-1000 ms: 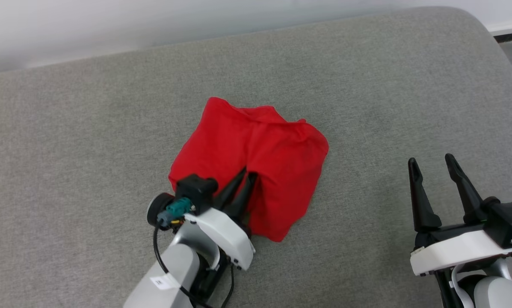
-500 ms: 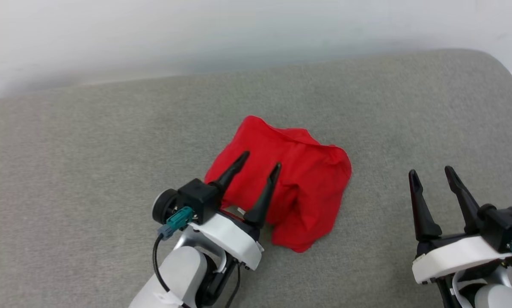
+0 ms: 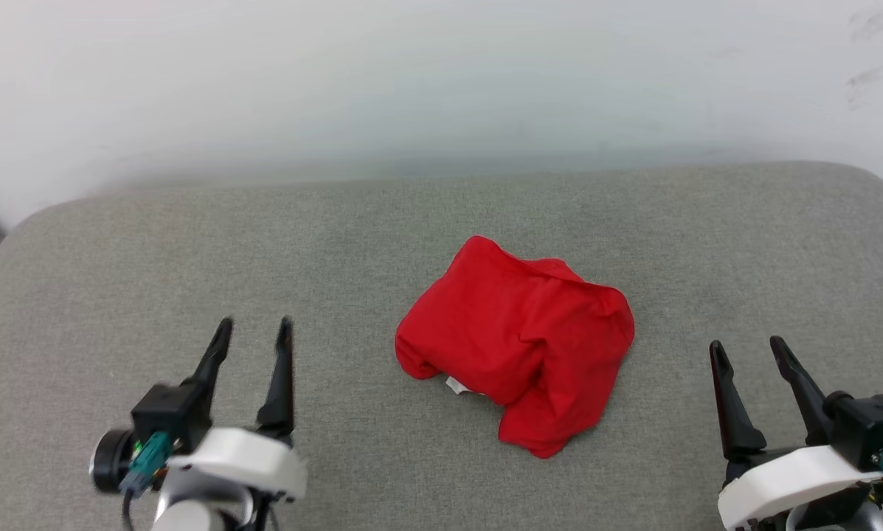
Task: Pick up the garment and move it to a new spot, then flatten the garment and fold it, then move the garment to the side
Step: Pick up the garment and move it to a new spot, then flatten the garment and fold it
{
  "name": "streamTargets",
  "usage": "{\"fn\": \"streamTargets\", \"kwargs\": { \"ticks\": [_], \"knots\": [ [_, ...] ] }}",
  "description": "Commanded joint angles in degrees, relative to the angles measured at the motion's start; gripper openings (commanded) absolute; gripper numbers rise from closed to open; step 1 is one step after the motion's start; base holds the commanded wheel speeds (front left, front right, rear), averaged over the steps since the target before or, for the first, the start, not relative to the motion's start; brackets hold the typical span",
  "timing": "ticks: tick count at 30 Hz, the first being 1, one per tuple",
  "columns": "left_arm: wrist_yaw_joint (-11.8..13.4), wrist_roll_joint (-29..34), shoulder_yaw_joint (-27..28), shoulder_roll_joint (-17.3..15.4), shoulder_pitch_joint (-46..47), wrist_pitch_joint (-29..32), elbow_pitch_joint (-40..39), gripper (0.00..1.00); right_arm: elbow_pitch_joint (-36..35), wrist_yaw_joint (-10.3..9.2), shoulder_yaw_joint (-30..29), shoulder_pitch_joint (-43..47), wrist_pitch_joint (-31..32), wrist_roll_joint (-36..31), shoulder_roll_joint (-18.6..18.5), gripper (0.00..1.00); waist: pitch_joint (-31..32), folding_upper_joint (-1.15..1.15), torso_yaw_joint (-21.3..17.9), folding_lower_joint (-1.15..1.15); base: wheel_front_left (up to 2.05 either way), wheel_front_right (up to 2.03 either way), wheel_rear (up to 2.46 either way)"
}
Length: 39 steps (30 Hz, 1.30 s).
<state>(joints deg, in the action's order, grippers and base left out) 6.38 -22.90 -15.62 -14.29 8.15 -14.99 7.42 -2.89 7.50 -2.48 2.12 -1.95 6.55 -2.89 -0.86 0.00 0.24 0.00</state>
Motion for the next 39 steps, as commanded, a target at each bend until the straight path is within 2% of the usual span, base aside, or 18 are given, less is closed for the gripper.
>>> {"fn": "streamTargets", "kwargs": {
  "ticks": [1,7,20,24,26,31,36,39],
  "knots": [
    [0.76,0.13,1.28,-1.06,-2.62,-0.24,-0.41,1.0,-0.27,-0.03,-0.17,1.13,0.32,-0.12,0.0,1.0,0.81,0.0,0.11,0.0,0.0,0.0,0.0],
    [1.27,-0.74,3.33,-3.07,-7.51,-0.2,-0.9,1.0,-1.47,-0.02,-0.57,2.47,0.93,-0.33,0.01,1.0,1.86,0.0,0.05,0.0,0.0,0.0,0.0],
    [1.21,-1.3,2.06,-2.51,-7.17,0.43,-0.58,1.0,-2.4,-0.02,-0.38,2.38,1.44,0.03,0.01,1.0,2.13,0.0,-0.29,0.0,0.0,0.0,0.0],
    [1.23,-1.37,1.93,-2.56,-6.36,0.41,-0.95,1.0,-1.41,-0.02,-1.03,2.49,3.28,0.68,0.01,1.0,1.59,0.0,-0.03,0.0,0.0,0.0,0.0],
    [1.07,-1.34,1.89,-2.58,-5.77,0.34,-1.19,1.0,-0.9,-0.02,-0.48,1.86,5.55,1.07,0.01,1.0,0.97,0.0,0.41,0.0,0.0,0.0,0.0],
    [0.7,-0.62,1.45,-2.05,-3.75,0.09,-2.23,1.0,0.06,-0.02,2.91,-1.03,17.64,-0.15,-0.14,1.0,-1.89,0.0,2.73,0.0,0.0,0.0,0.0],
    [-0.14,0.01,0.8,-1.04,-2.22,-0.11,-2.25,1.0,0.18,-0.02,11.57,-4.42,31.99,3.26,-4.84,1.0,-3.93,0.0,5.56,0.0,0.0,0.0,0.0],
    [-0.79,0.66,0.01,-0.34,-1.55,-0.18,-2.51,1.0,0.47,-0.03,16.97,-6.73,38.19,6.67,-8.23,1.0,-5.11,0.0,7.09,0.0,0.0,0.0,0.0]
  ]
}}
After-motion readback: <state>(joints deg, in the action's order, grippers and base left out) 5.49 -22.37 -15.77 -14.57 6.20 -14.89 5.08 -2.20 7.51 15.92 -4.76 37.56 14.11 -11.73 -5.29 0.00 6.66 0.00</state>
